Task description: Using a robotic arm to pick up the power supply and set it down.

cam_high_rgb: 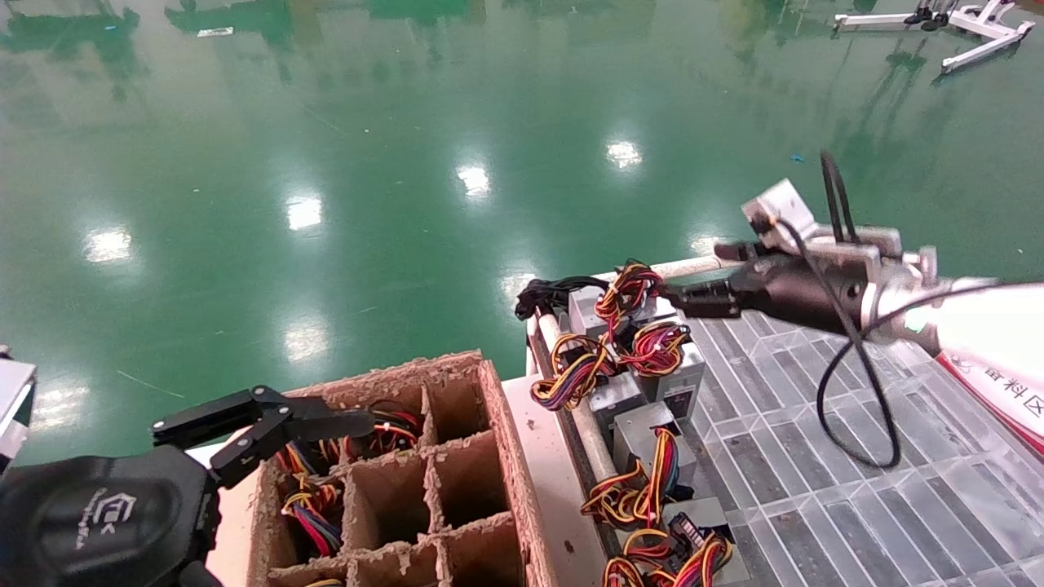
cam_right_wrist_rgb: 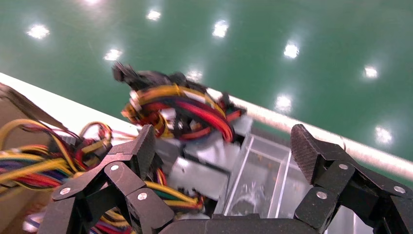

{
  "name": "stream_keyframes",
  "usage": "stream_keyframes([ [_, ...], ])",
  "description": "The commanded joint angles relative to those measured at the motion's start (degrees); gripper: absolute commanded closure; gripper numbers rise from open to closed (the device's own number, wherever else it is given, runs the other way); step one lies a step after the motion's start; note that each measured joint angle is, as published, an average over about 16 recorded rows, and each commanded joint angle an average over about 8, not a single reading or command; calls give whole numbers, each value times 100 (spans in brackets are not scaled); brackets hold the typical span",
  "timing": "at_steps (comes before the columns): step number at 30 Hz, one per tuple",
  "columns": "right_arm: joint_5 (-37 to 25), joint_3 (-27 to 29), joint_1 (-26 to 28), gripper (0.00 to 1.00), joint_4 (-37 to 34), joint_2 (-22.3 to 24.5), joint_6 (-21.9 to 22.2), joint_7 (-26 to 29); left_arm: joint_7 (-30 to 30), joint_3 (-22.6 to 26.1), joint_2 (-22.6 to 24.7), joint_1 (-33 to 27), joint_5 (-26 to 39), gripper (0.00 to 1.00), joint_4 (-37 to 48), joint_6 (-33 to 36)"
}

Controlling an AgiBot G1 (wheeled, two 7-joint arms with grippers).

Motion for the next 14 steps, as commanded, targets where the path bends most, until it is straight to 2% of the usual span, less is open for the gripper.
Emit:
stream_keyframes([
  [1, -177, -146, 144, 0, 138, 39, -23, 271, 0, 0, 0, 0, 0, 0, 0, 0],
  [14, -90, 367, -331, 0, 1138, 418, -485, 461, 1, 1, 0, 1, -1, 0, 3, -1],
])
